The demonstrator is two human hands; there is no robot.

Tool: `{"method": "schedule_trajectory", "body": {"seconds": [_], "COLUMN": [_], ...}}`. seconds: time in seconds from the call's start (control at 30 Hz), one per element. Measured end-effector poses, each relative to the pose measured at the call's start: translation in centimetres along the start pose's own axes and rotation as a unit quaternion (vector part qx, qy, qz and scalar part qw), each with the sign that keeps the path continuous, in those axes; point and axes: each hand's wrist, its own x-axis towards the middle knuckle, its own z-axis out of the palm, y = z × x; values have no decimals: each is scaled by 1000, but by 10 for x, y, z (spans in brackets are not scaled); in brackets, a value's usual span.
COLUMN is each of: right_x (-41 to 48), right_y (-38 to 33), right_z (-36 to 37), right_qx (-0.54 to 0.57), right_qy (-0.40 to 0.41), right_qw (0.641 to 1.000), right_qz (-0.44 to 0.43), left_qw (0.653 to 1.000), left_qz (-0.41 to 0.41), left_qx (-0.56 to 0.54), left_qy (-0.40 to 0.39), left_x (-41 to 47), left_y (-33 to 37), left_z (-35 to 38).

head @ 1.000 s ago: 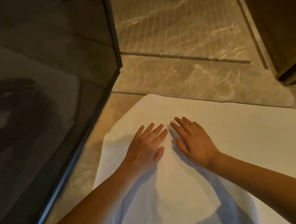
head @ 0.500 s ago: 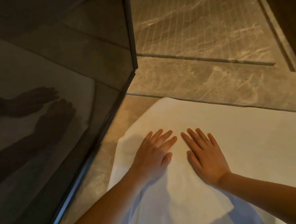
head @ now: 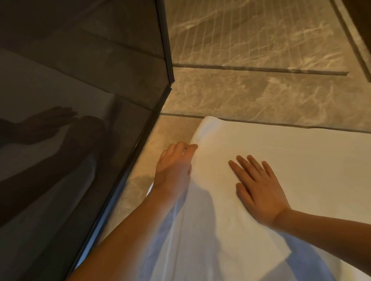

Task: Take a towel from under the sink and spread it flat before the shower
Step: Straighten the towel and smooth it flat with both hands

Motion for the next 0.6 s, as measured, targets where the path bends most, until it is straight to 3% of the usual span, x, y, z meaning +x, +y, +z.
{"method": "schedule_trajectory", "body": {"seconds": [0.1,0.17,0.3,0.4,0.47,0.6], "right_x": [0,0,1,1,1,1], "right_y": [0,0,2,2,1,1], "right_z": [0,0,1,2,2,2], "right_qx": [3,1,2,-1,-1,7], "right_qy": [2,1,4,4,5,9], "right_qw": [1000,1000,1000,1000,1000,1000], "right_qz": [3,3,2,5,5,6], "left_qw": [997,995,979,969,964,945], "left_qz": [75,81,-62,-169,-210,-228], "left_qx": [4,-31,-195,-175,-151,-230], "left_qy": [-36,-57,-11,-37,-68,-54], "left_x": [-9,-12,-2,12,17,14], "left_y": [14,14,6,0,-2,-1], "left_z": [3,6,6,4,6,10]}}
